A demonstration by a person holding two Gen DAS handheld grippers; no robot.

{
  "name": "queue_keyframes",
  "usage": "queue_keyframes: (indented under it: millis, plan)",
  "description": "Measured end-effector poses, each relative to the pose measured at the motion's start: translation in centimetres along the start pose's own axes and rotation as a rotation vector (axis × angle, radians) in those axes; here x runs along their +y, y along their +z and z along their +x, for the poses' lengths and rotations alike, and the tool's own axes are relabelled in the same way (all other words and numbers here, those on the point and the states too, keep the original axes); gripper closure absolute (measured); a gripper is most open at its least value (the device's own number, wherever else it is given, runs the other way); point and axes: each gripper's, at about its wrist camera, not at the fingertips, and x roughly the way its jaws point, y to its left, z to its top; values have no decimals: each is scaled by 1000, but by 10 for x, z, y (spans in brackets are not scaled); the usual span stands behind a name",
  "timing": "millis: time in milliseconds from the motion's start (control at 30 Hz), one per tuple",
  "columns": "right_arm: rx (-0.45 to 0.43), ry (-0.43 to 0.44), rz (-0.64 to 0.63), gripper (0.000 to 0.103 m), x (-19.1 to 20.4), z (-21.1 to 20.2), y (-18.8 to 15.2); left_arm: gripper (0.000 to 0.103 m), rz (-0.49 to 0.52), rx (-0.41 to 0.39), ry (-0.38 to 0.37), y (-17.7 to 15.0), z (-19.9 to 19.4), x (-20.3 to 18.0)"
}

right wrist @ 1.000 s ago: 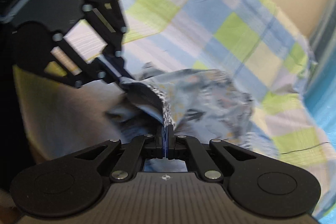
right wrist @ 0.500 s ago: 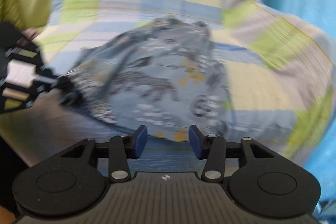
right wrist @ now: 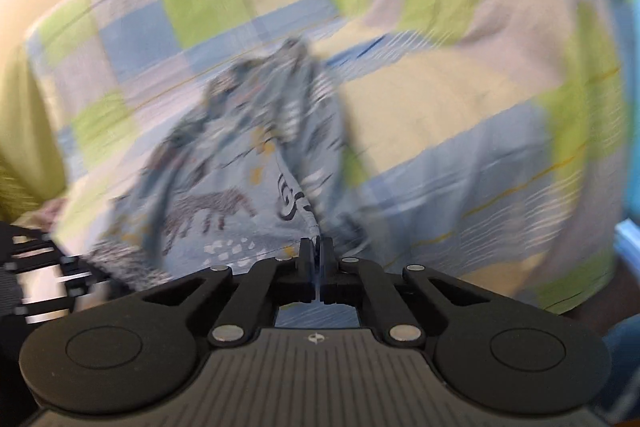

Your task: Fold clothes

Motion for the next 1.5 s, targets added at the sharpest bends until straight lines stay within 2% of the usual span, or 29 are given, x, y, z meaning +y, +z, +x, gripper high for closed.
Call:
queue_keyframes:
  millis: [67, 167, 267, 300, 400, 667, 700, 733, 867, 933, 1000, 1067, 1100, 1133, 1200, 1233, 1367, 1500]
  plan:
    - [-13, -7, 10, 101, -2, -5, 2, 103, -6, -4, 0, -1, 0, 0]
    - [38, 91, 32, 99, 2, 1, -3, 103, -11, -7, -3, -2, 0, 1]
    - [-86, 24, 55, 92, -1, -12, 0, 103, -11, -8, -3, -2, 0, 1]
    - [-115, -4, 66, 81, -5, -14, 4, 103, -13, -9, -4, -3, 0, 1]
    - [-124, -46, 76, 79, -11, -8, 14, 103, -12, -14, -5, -3, 0, 1]
    - [-13, -33, -70, 74, 11, 24, 12, 103, -8, -15, -2, -2, 0, 1]
    - [-11, -46, -83, 80, 12, 26, 13, 103, -8, -15, -2, -2, 0, 0]
    - [-14, -66, -85, 103, 11, 25, 14, 103, -8, -15, -2, -3, 0, 0]
    - [-20, -140, -81, 103, 4, 23, 17, 103, -6, -17, -2, -3, 0, 0]
    - [-15, -135, -22, 103, -5, 26, 17, 103, -6, -17, -3, -3, 0, 1]
    - [-36, -96, -22, 103, -4, 17, 16, 103, -8, -15, -3, -2, 0, 1]
    - [-52, -59, -45, 94, 2, 16, 16, 103, -4, -16, -1, -2, 0, 0]
    - [-49, -52, -51, 83, 4, 19, 16, 103, -3, -17, 0, -3, 0, 0]
    - [-36, -49, -51, 77, 5, 23, 15, 103, -3, -18, 0, -3, -1, 0]
    - [-9, -44, -54, 80, 7, 30, 15, 103, -7, -19, -1, -3, -1, 0]
    - [10, -43, -58, 103, 9, 35, 16, 103, -8, -21, -1, -3, -1, 0]
    - [-6, -97, -93, 103, 8, 32, 23, 103, -11, -24, -4, -3, -2, 1]
    - [-17, -129, -64, 103, -2, 31, 25, 103, -9, -25, -8, -3, -1, 1]
